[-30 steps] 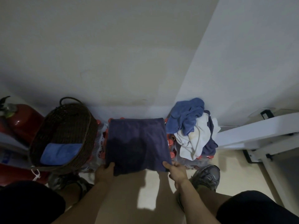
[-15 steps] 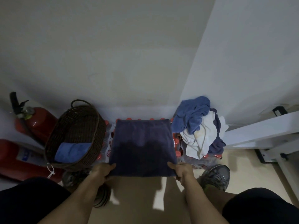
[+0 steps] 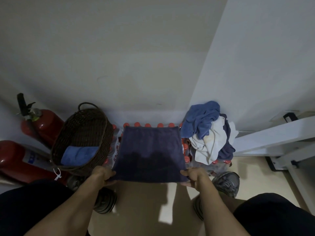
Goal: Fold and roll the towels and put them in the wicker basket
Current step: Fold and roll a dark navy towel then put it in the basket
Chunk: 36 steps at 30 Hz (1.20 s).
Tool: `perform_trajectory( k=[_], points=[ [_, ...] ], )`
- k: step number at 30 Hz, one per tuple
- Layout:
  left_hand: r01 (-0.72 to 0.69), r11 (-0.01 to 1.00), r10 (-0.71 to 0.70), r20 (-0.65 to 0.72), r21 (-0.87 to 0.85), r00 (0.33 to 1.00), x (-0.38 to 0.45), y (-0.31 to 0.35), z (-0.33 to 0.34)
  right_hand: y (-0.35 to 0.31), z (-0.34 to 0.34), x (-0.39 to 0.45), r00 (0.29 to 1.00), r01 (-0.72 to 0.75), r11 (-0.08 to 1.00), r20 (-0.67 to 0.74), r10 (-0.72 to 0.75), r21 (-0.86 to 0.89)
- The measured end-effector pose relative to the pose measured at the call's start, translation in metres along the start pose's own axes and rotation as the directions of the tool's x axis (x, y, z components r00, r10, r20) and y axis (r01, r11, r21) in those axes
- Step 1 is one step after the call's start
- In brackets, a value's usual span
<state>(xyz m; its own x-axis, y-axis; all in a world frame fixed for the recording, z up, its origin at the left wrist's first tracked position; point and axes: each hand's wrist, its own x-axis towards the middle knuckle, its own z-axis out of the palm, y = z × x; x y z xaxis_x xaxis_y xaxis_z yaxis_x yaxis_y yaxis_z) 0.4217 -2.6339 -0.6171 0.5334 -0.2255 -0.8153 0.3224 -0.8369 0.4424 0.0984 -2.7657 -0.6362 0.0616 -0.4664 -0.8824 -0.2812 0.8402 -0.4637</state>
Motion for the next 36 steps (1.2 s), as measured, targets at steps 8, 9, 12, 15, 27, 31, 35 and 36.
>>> perform_trajectory(
  k=[8,9,12,15,27,31,35,36],
  points=[
    [-0.148,0.963,0.173,-0.094,0.227,0.980,-0.021,0.023,0.000,-0.026,0.003,-0.031,0.982,0.124,0.975,-0.118,-0.147,-0.187],
    [-0.238,0.944,0.267,-0.106,0.230,0.958,-0.024,0.032,-0.002,-0.038,0.004,-0.039,0.970,0.196,0.961,-0.107,-0.220,-0.194],
    [-0.481,0.877,0.480,-0.058,-0.002,0.875,-0.042,0.067,-0.010,-0.085,0.000,-0.068,0.939,0.340,0.932,-0.007,-0.343,-0.122],
    [-0.452,0.852,0.488,0.085,-0.264,0.869,-0.074,0.110,-0.016,-0.130,-0.010,-0.101,0.906,0.419,0.907,0.096,-0.413,-0.042],
    [-0.458,0.795,0.549,0.152,-0.397,0.822,-0.094,0.179,-0.058,-0.191,-0.032,-0.131,0.801,0.590,0.805,0.079,-0.594,0.061],
    [-0.484,0.789,0.578,0.190,-0.379,0.793,-0.082,0.177,-0.051,-0.197,-0.027,-0.117,0.785,0.619,0.784,0.000,-0.620,0.039],
    [-0.532,0.729,0.638,0.147,-0.431,0.756,-0.078,0.186,-0.045,-0.205,-0.022,-0.107,0.726,0.688,0.723,-0.055,-0.686,0.060],
    [-0.544,0.708,0.658,0.140,-0.451,0.740,-0.079,0.187,-0.046,-0.205,-0.021,-0.105,0.706,0.708,0.705,-0.062,-0.706,0.044]
  ],
)
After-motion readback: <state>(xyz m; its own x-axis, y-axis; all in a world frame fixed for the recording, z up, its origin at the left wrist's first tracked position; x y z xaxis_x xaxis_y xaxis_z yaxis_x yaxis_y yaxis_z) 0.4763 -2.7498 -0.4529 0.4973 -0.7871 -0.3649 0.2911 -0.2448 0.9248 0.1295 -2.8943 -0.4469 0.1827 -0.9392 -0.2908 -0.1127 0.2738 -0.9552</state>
